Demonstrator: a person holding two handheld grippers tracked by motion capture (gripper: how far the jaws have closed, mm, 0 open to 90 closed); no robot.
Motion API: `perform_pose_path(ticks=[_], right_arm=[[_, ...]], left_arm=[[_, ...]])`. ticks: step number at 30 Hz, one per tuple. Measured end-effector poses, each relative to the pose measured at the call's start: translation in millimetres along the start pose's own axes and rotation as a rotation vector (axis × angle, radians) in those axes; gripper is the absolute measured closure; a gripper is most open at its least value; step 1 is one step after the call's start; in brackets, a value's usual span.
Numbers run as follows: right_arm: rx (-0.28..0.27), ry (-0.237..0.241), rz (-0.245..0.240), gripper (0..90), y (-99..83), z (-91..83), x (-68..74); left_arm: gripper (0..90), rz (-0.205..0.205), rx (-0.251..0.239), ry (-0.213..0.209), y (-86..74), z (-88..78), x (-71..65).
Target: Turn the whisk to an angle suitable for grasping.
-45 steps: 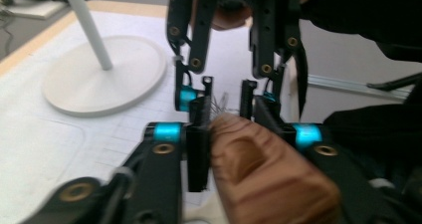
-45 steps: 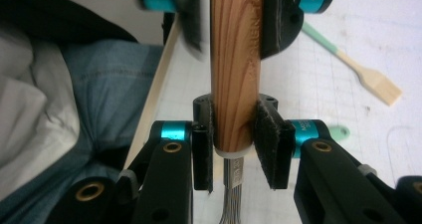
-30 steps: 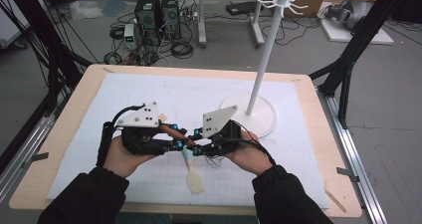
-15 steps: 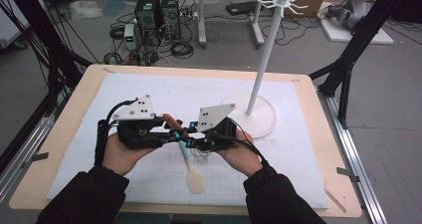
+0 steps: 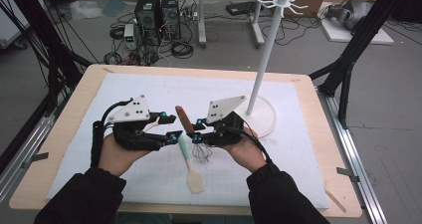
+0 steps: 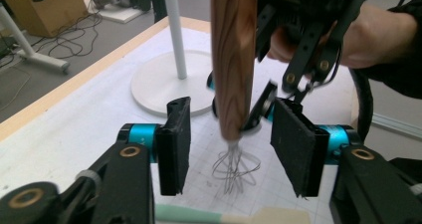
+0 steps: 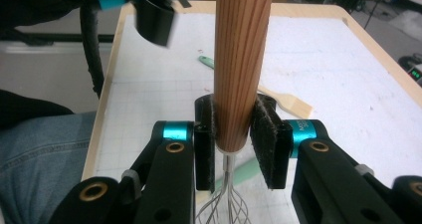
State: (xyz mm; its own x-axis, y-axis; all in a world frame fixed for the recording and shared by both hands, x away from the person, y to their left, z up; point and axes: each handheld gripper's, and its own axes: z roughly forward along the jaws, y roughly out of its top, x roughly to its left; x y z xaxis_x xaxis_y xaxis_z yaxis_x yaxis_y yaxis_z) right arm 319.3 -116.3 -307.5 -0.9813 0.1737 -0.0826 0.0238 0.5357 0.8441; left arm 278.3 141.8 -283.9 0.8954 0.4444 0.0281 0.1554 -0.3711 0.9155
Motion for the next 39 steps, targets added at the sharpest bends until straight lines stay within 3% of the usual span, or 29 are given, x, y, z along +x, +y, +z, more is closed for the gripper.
perform_pose_path(ticks=[2, 3, 5, 8, 12, 26, 31, 39], right_arm=[[-0.003, 0.003, 0.007, 72.5, -0.9, -1.5, -1.0], [-0.015, 0.003, 0.012, 72.5, -2.2, -5.0, -3.5], [-0.022, 0.009, 0.019, 72.5, -2.9, -6.7, -4.6], [-0.039, 0.015, 0.067, 72.4, -6.8, -15.6, -10.1], [-0.062, 0.019, 0.083, 72.5, -9.8, -22.3, -15.0], [-0.085, -0.051, 0.136, 72.5, -12.2, -58.8, -28.7], [-0.097, -0.079, 0.145, 72.5, -7.3, -75.4, -33.6], [-0.125, -0.114, 0.150, 72.5, 0.0, -102.1, -42.1]], left_arm=[[46.4, 0.002, 0.007, 0.021, -4.0, -1.7, 2.0], [39.2, -0.017, 0.007, 0.049, -10.0, -2.6, 5.6], [37.7, -0.020, 0.008, 0.060, -13.1, -3.3, 6.9], [34.3, -0.046, 0.002, 0.092, -22.4, -6.1, 10.5], [31.5, -0.066, -0.004, 0.121, -32.6, -9.4, 13.9], [25.3, -0.104, 0.009, 0.184, -57.9, -20.2, 18.0], [21.8, -0.127, -0.005, 0.239, -66.6, -24.1, 20.1], [21.7, -0.129, -0.009, 0.259, -74.0, -28.0, 20.9]])
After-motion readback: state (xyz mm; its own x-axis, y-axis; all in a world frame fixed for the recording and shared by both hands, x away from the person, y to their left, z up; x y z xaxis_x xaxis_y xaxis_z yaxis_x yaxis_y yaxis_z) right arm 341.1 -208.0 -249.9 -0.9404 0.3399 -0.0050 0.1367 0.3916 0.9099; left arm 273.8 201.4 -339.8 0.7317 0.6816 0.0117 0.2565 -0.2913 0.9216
